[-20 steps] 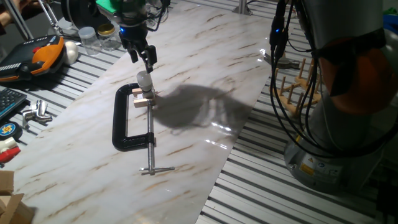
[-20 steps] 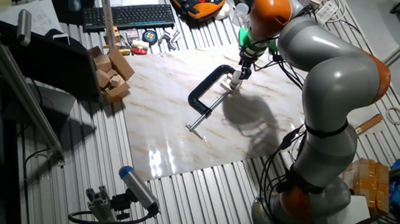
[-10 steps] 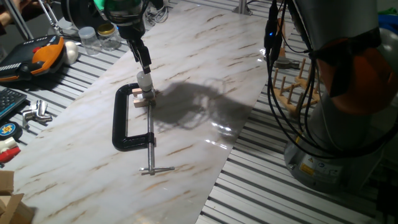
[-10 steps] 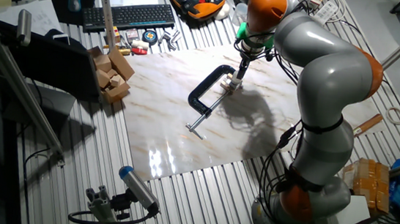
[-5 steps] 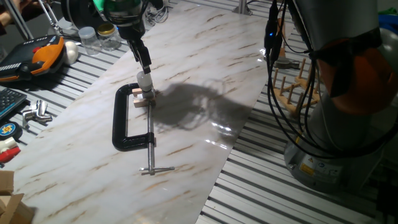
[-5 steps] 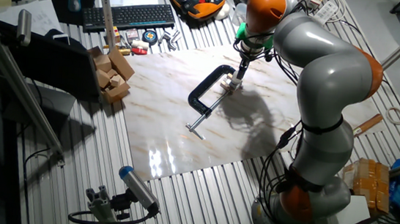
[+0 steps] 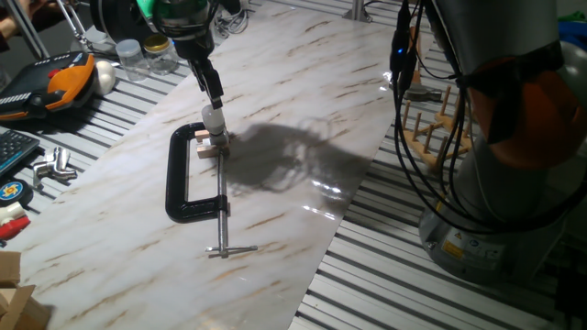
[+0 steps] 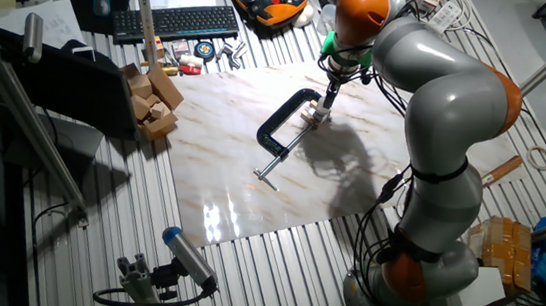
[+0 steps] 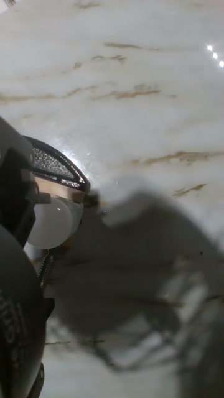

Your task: Take out the light bulb by rotating it

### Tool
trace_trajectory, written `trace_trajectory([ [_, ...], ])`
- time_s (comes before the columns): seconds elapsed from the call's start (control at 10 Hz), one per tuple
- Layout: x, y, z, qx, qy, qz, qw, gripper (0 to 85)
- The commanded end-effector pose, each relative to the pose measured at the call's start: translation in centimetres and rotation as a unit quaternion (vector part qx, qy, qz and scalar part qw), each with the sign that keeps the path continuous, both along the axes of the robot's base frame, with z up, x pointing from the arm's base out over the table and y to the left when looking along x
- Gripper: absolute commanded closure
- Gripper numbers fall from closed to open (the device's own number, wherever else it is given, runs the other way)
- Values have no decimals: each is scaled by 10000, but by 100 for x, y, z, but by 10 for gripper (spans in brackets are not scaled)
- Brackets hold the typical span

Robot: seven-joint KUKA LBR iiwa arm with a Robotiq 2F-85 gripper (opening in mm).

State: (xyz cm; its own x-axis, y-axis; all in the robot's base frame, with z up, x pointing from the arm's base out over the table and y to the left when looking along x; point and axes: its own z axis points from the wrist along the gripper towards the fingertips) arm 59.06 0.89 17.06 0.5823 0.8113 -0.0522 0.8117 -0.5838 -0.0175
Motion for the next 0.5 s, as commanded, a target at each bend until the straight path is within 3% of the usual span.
trace_trajectory([
  [0.0,-1,-1,-2,0,12,0,10000,170],
  [0.4,-7,-18,-34,32,28,38,10000,170],
])
